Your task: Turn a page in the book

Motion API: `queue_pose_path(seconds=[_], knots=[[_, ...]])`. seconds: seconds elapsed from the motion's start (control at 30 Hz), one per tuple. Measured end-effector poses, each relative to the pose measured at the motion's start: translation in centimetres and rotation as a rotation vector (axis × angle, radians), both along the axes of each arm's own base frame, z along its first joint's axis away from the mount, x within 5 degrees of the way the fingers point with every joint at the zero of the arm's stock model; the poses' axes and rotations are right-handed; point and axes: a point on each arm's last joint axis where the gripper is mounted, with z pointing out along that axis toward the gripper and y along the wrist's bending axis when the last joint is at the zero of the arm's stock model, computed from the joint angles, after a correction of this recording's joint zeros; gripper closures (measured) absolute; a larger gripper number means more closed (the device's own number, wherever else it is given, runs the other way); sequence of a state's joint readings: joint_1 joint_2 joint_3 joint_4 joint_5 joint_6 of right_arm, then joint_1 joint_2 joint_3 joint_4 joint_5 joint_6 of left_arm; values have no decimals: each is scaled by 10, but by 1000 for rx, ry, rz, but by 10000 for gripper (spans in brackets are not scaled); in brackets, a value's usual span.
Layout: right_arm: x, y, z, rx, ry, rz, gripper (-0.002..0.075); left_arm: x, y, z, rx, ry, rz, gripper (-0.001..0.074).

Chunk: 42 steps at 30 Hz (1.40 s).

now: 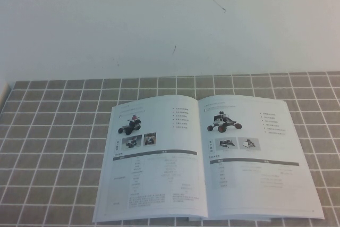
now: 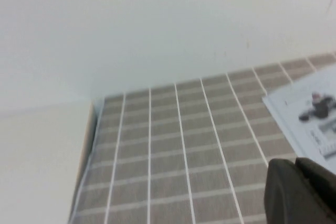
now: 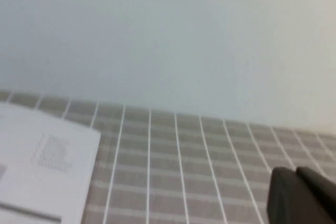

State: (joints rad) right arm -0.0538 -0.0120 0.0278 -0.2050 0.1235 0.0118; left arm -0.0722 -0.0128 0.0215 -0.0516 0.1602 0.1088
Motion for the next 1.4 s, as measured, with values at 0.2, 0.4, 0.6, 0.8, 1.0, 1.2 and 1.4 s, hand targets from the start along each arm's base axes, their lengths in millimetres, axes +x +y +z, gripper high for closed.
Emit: queue_pose_path(seconds=[0.2,0.4,0.6,0.8,1.0,1.2,1.4], knots=[[-1,5,27,-7,-299,59,728,0,1,22,-23,-237,10,738],[-7,10,47,28,-531,115,728,-6,2,44,-82,-494,13,738],[-9,11,51,58,-577,130,729,-11,5,56,-224,-628,9,738],[-16,5,86,108,-430,56,729,-12,2,73,-308,-378,-10,738],[-25,-3,131,170,-92,-62,729,-14,0,128,-300,-263,-20,738],[8,5,158,71,326,46,729,26,-8,161,-289,45,-36,738],[70,17,154,50,576,250,729,87,-27,159,-253,341,-167,738]])
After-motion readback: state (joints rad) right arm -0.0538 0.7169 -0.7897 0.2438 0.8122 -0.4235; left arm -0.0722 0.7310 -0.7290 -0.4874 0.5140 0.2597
